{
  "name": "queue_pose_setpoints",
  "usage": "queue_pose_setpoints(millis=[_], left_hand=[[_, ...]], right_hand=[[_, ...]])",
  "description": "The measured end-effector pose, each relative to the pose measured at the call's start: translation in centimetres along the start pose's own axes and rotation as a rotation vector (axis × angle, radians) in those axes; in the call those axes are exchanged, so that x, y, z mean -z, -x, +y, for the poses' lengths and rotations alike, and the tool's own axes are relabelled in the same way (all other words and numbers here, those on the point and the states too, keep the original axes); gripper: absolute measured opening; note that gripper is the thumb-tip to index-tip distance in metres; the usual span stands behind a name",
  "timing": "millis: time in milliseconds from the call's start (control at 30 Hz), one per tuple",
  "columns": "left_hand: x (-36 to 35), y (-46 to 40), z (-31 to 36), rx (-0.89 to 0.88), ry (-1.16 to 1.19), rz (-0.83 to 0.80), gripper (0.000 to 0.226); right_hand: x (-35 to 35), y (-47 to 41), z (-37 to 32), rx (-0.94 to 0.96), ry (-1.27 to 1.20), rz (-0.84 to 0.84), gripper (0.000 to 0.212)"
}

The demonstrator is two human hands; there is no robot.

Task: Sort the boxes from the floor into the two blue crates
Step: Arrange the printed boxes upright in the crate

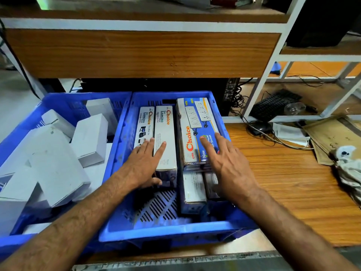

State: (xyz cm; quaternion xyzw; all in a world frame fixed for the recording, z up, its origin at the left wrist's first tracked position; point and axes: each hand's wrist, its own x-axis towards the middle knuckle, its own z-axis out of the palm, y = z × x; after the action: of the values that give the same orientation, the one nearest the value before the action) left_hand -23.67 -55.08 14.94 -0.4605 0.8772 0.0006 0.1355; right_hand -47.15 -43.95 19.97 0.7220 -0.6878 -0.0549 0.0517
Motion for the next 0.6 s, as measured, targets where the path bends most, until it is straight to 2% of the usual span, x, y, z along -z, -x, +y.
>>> queue_pose_setpoints(millis=[133, 300, 367, 467, 600], left_hand=[[0.6, 0.0, 0.5, 0.004, 0.004, -0.024, 0.121], [1.9, 1.4, 2.4, -0.014, 0.029, 0.047, 0.117], [2.4, 2.3, 3.3, -0.014, 0.035, 0.148, 0.111], [3.2, 3.7, 4.5, -0.034, 0.073, 0.401, 0.095], [3.7, 5.1, 4.9, -0.038, 0.164, 0.493, 0.083]], right_hand=[[-0.5, 0.8, -0.7, 0.041, 0.069, -0.107, 0.098], [-0.6, 0.6, -1.5, 0.019, 0.036, -0.097, 0.088], [-0.7, 0.9, -2.2, 0.008, 0.003, -0.057, 0.087], [-0.3, 1.0, -3.6, -0.02, -0.091, 0.037, 0.081], [0.3, 1.2, -5.0, -0.106, -0.232, 0.271, 0.075]])
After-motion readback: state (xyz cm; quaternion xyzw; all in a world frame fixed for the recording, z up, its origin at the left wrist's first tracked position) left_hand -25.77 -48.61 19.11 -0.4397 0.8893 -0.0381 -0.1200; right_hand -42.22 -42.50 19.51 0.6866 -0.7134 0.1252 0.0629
